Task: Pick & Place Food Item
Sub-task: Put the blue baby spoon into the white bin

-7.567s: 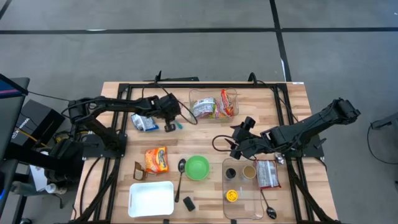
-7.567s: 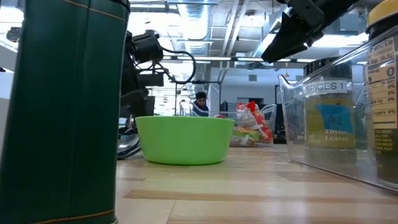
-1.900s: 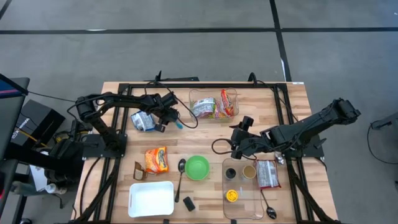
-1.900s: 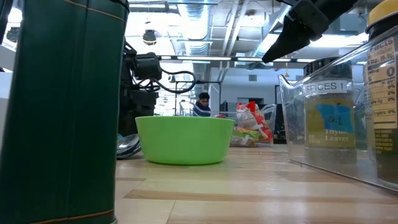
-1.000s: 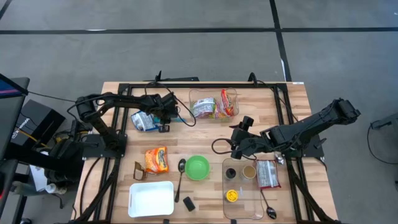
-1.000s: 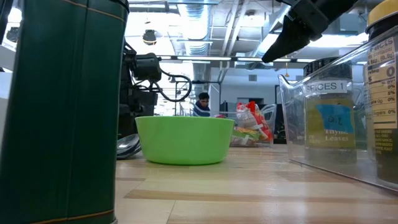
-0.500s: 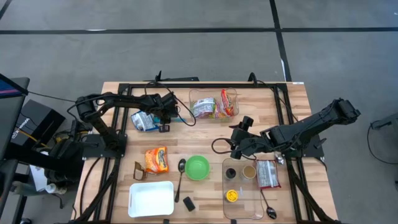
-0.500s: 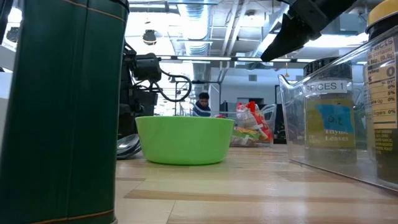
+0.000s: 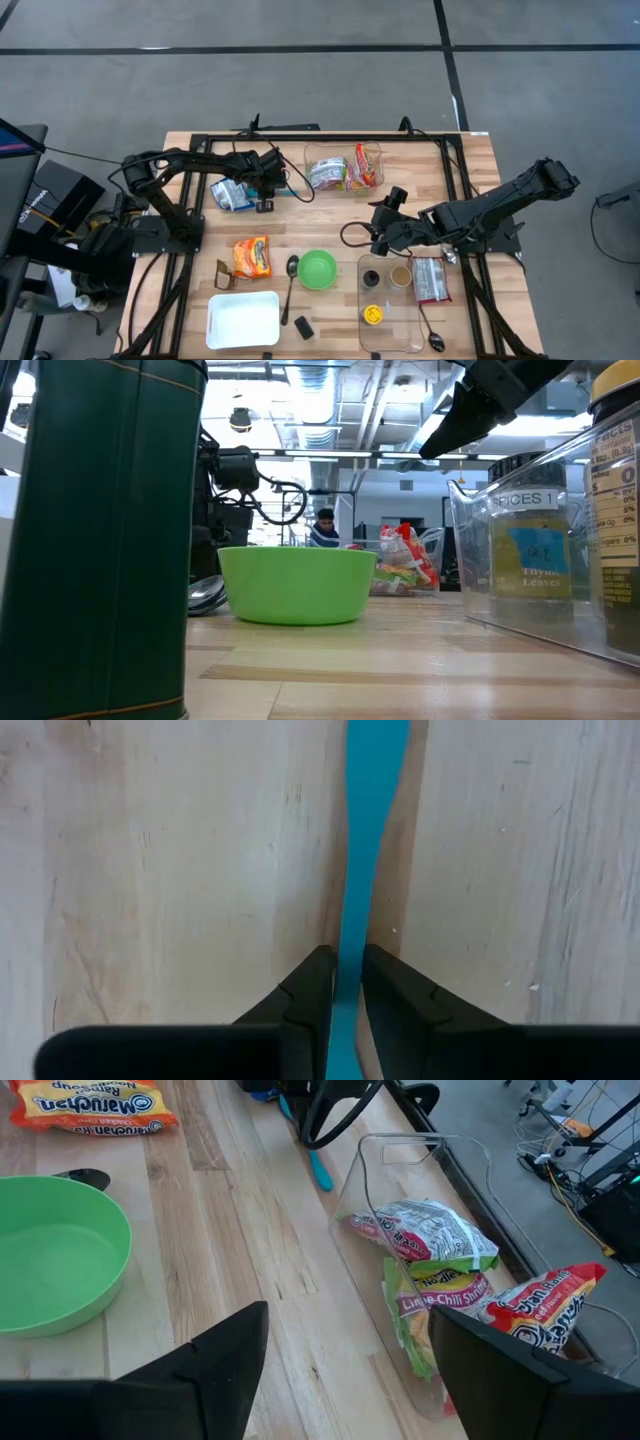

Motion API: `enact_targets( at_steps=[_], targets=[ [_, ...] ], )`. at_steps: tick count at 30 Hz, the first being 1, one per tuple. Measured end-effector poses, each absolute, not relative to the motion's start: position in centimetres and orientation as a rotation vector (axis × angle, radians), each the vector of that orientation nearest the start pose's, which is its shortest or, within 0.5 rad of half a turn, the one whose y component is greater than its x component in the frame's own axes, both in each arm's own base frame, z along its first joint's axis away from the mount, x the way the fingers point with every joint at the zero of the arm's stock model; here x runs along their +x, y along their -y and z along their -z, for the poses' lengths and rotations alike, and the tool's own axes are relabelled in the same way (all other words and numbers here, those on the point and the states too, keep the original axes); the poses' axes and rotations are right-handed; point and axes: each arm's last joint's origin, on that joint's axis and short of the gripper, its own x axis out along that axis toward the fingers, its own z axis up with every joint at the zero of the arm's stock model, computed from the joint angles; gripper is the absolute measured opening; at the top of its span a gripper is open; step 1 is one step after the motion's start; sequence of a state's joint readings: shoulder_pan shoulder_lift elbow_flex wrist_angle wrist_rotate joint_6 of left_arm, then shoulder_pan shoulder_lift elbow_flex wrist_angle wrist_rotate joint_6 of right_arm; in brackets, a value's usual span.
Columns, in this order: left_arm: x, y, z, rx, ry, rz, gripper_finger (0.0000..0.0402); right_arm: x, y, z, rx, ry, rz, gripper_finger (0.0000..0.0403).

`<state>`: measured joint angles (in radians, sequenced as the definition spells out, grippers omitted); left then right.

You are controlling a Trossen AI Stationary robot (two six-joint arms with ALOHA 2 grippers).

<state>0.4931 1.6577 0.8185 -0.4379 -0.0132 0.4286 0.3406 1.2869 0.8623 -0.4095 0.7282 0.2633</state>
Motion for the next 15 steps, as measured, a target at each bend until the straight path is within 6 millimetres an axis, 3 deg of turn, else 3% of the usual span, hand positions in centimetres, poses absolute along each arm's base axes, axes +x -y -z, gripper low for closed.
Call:
enact_targets(
  at_steps=[9,15],
  targets=[
    [24.55,-13.31,-13.17,0.054,-1.309,-0.158,0.0027,24.59,-6.67,-24.46,-0.179,-0.663,0.453,0.027],
    [24.59,-13.34,-13.32,0.061,-1.293,-0.165,0.003,24.59,-6.67,-24.45,-0.179,-0.664,0.453,0.027]
  ],
)
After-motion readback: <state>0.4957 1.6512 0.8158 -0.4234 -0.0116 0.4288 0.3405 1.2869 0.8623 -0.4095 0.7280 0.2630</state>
